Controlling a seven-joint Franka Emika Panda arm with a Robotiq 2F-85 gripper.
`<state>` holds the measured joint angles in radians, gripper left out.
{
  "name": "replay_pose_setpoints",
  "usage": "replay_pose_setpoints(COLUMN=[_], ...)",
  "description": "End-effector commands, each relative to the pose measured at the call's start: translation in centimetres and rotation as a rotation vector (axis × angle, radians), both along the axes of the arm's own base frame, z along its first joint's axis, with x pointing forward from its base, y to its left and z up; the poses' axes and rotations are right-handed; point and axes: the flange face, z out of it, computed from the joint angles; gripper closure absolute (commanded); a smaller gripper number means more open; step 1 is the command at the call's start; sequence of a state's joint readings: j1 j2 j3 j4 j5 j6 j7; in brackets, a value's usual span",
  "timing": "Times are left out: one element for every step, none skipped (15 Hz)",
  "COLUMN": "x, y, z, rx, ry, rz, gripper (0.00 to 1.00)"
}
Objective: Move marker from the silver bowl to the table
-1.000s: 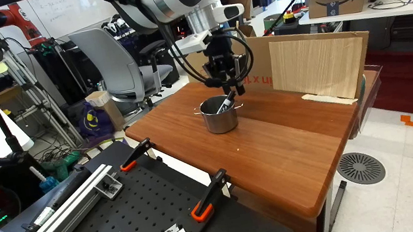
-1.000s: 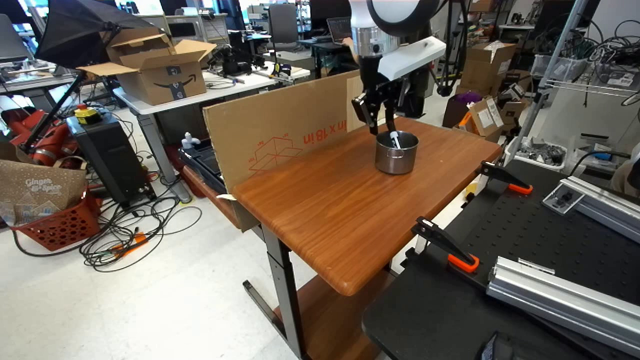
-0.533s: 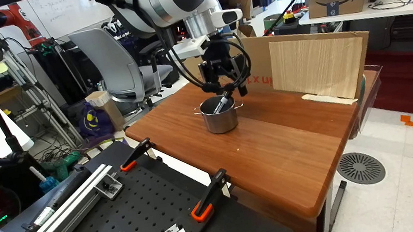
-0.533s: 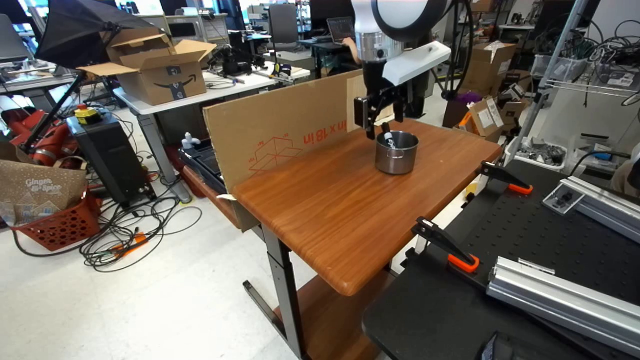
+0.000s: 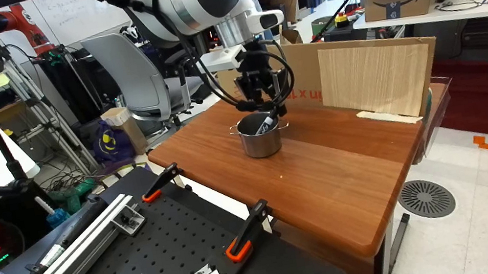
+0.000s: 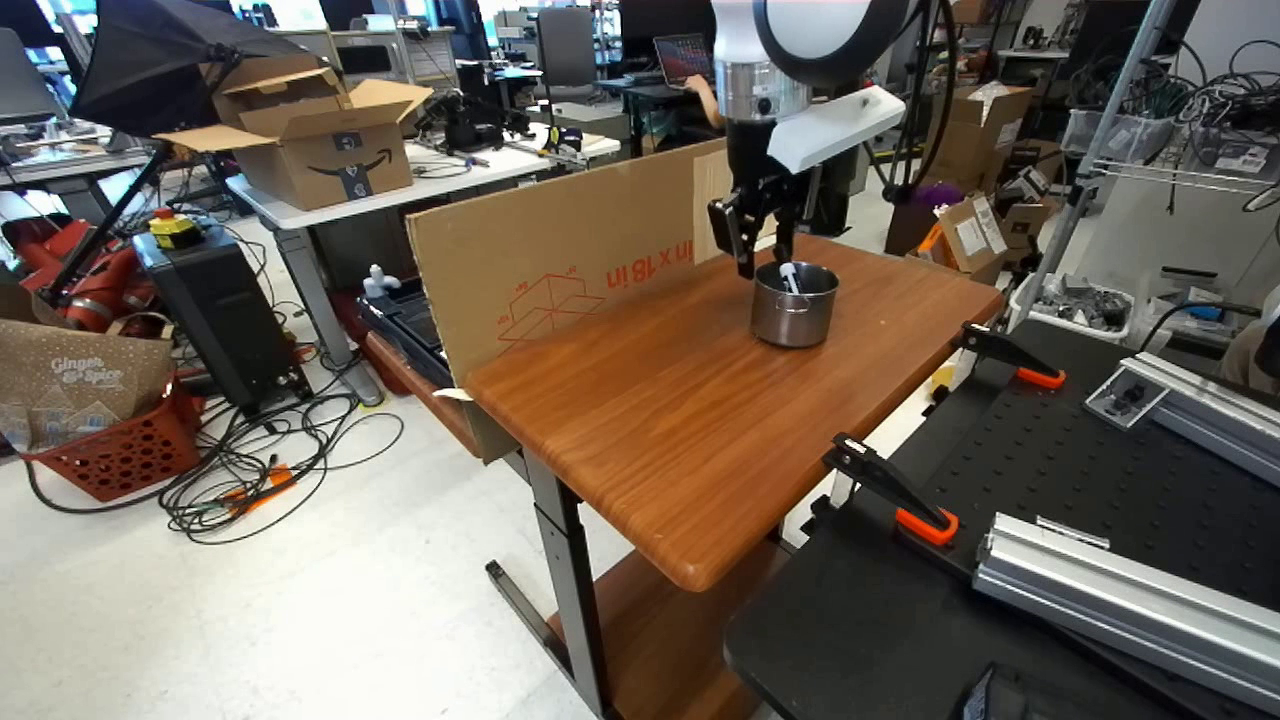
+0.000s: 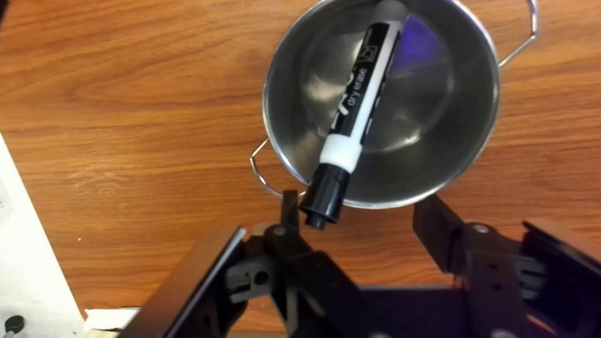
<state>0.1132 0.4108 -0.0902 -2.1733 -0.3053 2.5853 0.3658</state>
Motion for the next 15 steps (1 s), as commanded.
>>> replay_pose_setpoints(x=[-0.62,-0.6,-0.56,-0.58,-0.54,-0.49,-0.42,-0.38,-0.31,-0.27,-0.21,-0.18,-0.13,-0.07,0.01], y=[-0.18,-0.18,-0.19,-0.24,-0.28,-0.28,-0.27,-0.25,-0.22,-0.2,-0.17,-0.16,-0.15,-0.14,-0.12], z=[0.72,0.78,0.83,0.85,0.87,0.9,0.9,0.89,0.9,0.92,0.97,0.98,1.03,1.15,1.43], rx=[0.016,0.015,0.013,0.012,0.01,0.01,0.008,0.007,0.006,0.006,0.007,0.007,0.007,0.009,0.014], ry=[-0.031,-0.033,-0.034,-0.032,-0.03,-0.03,-0.029,-0.027,-0.026,-0.026,-0.026,-0.026,-0.026,-0.03,-0.037], rz=[-0.003,-0.002,-0.003,-0.004,-0.007,-0.008,-0.01,-0.012,-0.014,-0.014,-0.016,-0.017,-0.019,-0.02,-0.023], gripper=[0.67,0.75,0.82,0.9,0.97,1.0,0.96,0.96,0.96,0.96,0.96,0.96,0.96,0.96,0.96])
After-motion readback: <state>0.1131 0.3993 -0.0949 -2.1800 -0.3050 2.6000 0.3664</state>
